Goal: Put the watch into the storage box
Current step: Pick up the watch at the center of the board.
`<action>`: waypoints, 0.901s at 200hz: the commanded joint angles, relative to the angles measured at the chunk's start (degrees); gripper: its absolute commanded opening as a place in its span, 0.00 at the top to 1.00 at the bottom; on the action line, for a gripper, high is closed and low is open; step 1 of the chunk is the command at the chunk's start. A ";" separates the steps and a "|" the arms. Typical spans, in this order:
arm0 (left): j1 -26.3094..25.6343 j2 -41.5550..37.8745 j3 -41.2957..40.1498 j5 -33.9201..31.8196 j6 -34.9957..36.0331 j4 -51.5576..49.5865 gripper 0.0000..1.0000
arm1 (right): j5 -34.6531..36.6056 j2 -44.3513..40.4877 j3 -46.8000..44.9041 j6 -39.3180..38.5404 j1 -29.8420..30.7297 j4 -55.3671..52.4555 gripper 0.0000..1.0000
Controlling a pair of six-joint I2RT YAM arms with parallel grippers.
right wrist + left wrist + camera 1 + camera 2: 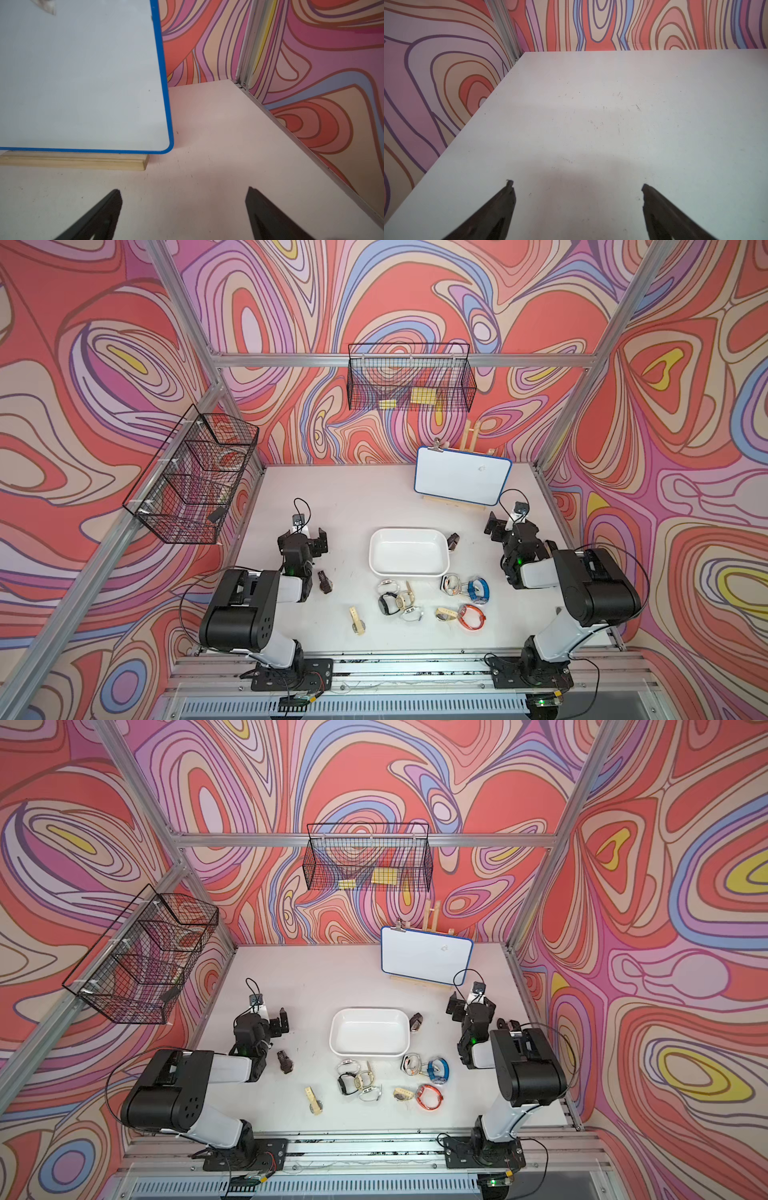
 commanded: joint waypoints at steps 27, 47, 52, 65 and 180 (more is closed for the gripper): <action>0.38 -0.25 0.75 0.30 -0.48 -0.19 0.00 | -0.26 0.57 -0.14 -0.23 0.01 -0.10 0.02; 0.38 -0.22 0.77 0.32 -0.47 -0.19 0.00 | -0.30 0.61 -0.12 -0.28 0.01 -0.09 0.02; 0.42 -0.23 0.73 0.26 -0.45 -0.19 0.00 | -0.31 0.57 -0.16 -0.28 0.02 -0.04 0.02; 0.38 -0.22 0.76 0.35 -0.46 -0.20 0.00 | -0.31 0.57 -0.14 -0.26 0.01 -0.08 0.02; -14.86 -26.55 18.03 -16.73 -11.27 -47.04 0.00 | -1.43 -28.05 16.64 12.62 2.85 -50.73 0.03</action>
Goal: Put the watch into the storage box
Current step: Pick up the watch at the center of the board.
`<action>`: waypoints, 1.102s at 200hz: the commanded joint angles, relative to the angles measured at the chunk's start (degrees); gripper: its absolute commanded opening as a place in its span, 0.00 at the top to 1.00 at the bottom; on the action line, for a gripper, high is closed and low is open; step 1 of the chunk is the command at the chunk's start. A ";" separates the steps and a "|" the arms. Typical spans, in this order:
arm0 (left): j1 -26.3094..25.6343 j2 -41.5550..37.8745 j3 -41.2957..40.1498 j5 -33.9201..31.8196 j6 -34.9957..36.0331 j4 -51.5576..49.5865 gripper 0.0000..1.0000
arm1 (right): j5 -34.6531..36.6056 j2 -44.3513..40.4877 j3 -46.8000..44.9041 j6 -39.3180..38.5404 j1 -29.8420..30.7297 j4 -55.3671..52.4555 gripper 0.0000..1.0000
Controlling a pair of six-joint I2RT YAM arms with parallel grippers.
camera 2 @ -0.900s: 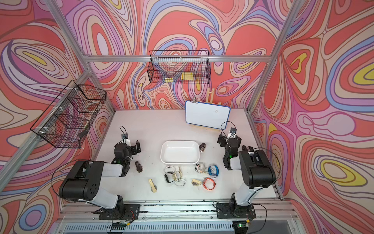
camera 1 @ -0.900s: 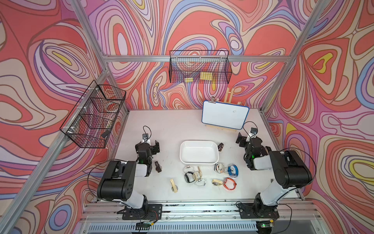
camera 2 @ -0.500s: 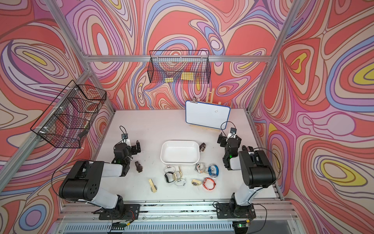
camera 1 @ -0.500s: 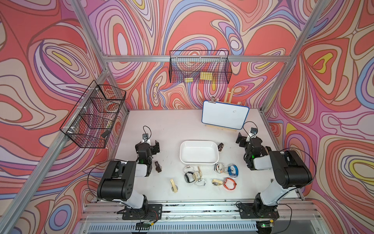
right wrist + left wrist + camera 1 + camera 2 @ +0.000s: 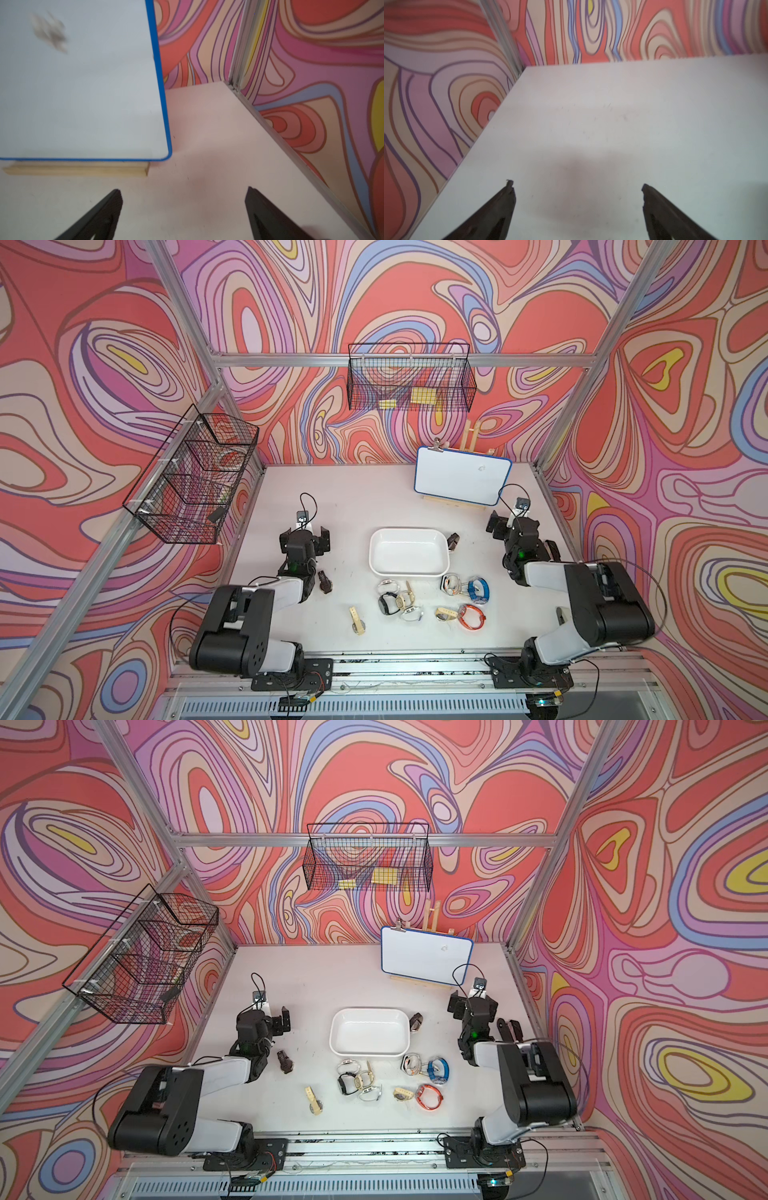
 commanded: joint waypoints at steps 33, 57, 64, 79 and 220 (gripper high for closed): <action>-14.41 -16.74 21.22 -4.61 -25.60 -55.77 0.00 | -18.24 -17.25 13.66 20.64 5.15 -47.06 0.12; -21.84 -18.14 24.05 -1.10 -29.95 -68.17 0.00 | -19.80 -20.69 12.39 26.60 7.69 -55.78 0.13; -24.21 -18.35 24.11 -0.54 -30.20 -70.35 0.00 | -21.43 -20.50 11.86 28.64 7.70 -56.33 0.15; -29.49 -18.63 23.78 -2.62 -32.21 -74.73 0.00 | -28.73 -17.67 10.59 30.99 7.69 -53.32 0.22; -44.55 -16.79 22.19 -8.50 -36.01 -71.94 0.00 | -37.83 9.59 7.14 42.18 8.86 -27.45 0.55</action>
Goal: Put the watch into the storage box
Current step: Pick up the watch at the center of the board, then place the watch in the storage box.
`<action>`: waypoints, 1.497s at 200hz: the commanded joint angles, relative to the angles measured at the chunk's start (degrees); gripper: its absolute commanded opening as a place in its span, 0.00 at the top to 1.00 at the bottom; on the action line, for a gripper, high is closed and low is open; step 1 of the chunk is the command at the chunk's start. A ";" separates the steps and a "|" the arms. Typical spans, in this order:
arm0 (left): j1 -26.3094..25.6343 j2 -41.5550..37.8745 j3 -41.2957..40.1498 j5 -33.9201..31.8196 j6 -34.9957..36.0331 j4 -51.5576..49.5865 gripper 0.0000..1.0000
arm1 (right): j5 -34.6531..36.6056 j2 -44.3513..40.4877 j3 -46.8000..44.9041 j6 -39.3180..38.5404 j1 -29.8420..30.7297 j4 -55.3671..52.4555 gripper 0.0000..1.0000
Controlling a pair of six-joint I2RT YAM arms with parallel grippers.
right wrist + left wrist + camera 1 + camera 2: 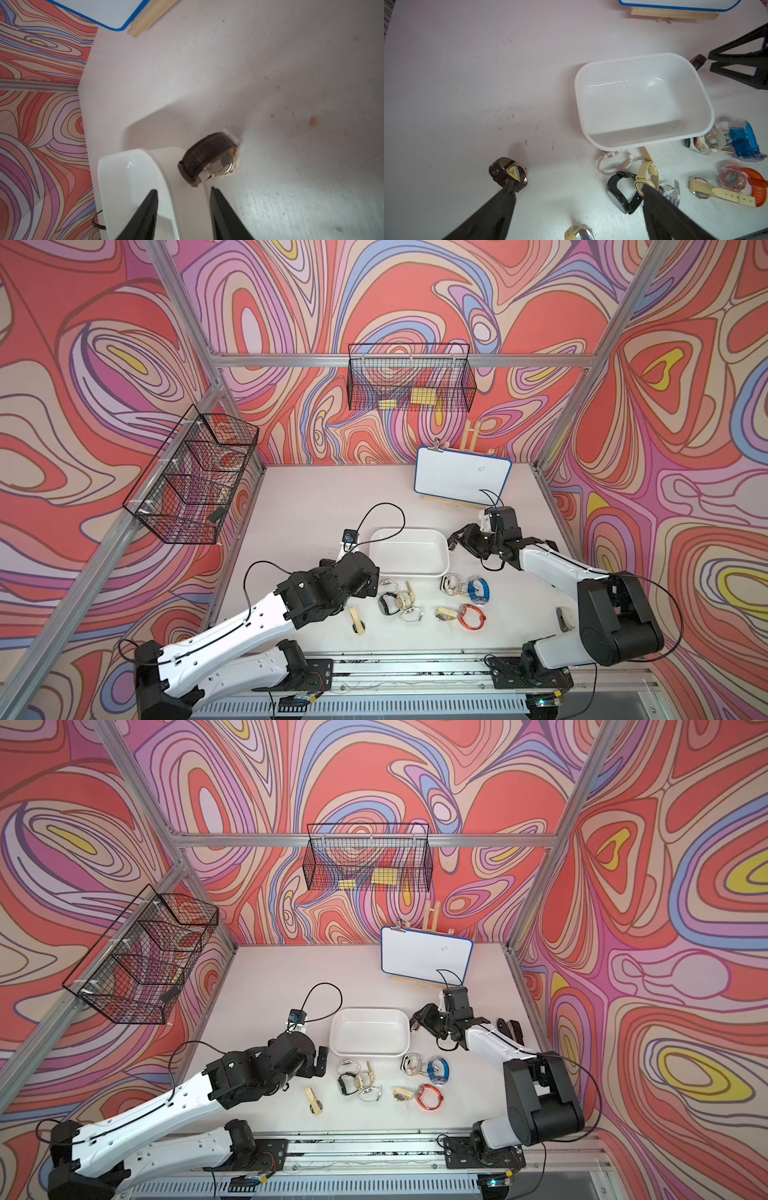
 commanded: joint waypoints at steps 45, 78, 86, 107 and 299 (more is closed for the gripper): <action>-0.32 -1.09 -0.14 -1.76 0.04 0.76 0.00 | -0.89 7.32 1.01 3.31 0.69 8.13 0.60; -0.31 -1.87 -0.20 -2.54 0.12 0.51 0.00 | -0.69 10.72 3.71 3.14 0.95 8.22 0.70; -0.31 -2.06 -0.20 -2.72 0.11 0.33 0.00 | -0.68 11.26 4.27 3.01 0.99 7.79 0.74; -0.31 -2.82 -0.39 -3.24 0.23 -0.40 0.01 | 0.13 11.33 5.72 1.92 1.08 5.04 0.85; -0.31 -11.87 0.96 -0.72 -5.27 -17.02 0.01 | 29.05 34.91 54.24 -32.20 30.93 -61.02 1.00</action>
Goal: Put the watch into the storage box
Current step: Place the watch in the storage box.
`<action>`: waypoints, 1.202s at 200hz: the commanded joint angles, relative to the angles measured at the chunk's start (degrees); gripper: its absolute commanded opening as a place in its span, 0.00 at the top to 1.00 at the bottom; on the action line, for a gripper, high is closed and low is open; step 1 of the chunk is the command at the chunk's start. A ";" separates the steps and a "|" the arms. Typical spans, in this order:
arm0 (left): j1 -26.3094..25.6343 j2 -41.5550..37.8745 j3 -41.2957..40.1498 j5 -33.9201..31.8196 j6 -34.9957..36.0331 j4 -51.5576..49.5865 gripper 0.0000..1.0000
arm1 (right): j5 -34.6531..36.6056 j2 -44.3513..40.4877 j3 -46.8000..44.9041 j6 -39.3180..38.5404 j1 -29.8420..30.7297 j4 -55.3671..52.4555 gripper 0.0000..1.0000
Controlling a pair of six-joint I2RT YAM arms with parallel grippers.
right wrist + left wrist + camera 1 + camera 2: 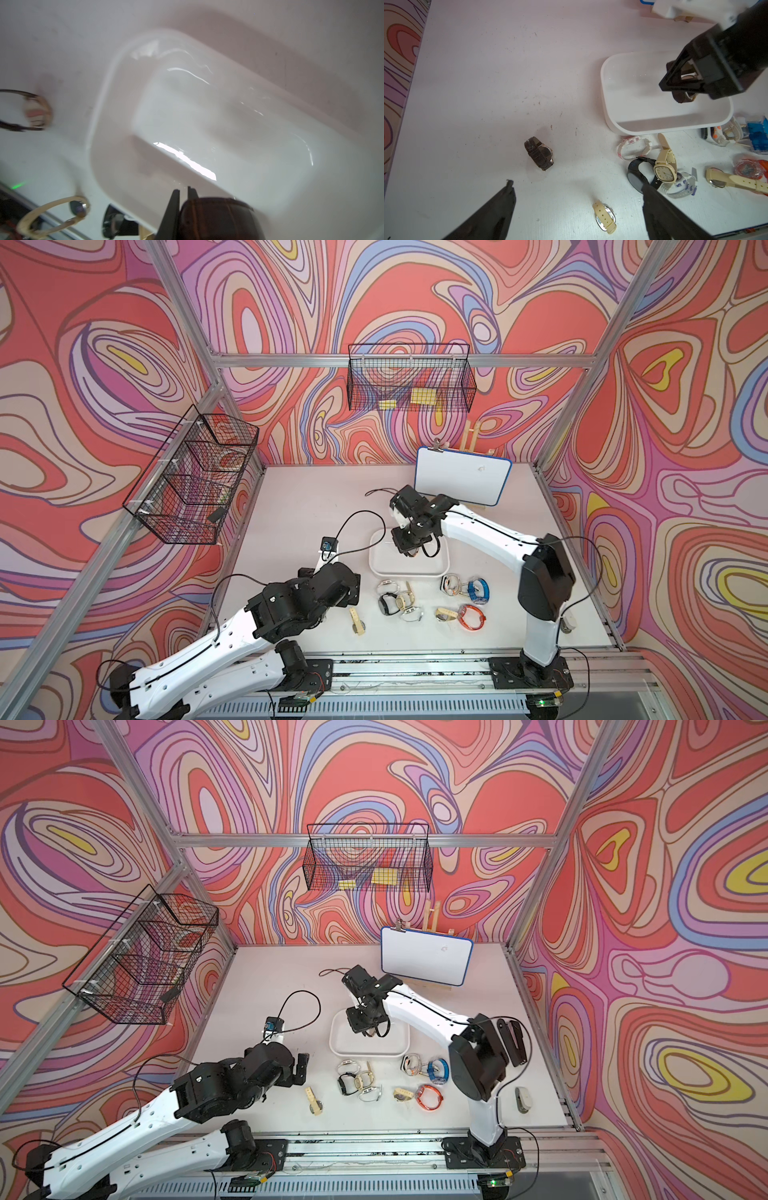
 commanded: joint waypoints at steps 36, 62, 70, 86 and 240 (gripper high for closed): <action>-0.13 -4.38 1.99 2.47 -5.27 -8.93 0.03 | 13.49 9.09 3.63 -2.85 -0.89 -7.43 1.00; -0.13 -4.67 1.38 3.18 -7.04 -10.50 0.05 | 15.09 11.61 3.51 -3.09 -1.02 -7.89 1.00; -0.14 -4.51 1.12 3.09 -7.61 -11.05 0.05 | 15.38 11.77 3.29 -2.98 -1.06 -7.64 1.00; -0.16 -3.93 0.83 2.51 -8.48 -11.84 0.05 | 15.84 11.76 2.91 -2.93 -1.12 -7.23 1.00; 0.55 -3.79 0.53 -4.22 -14.52 -15.89 0.00 | 0.92 -4.08 -3.37 -0.88 -2.07 2.17 0.40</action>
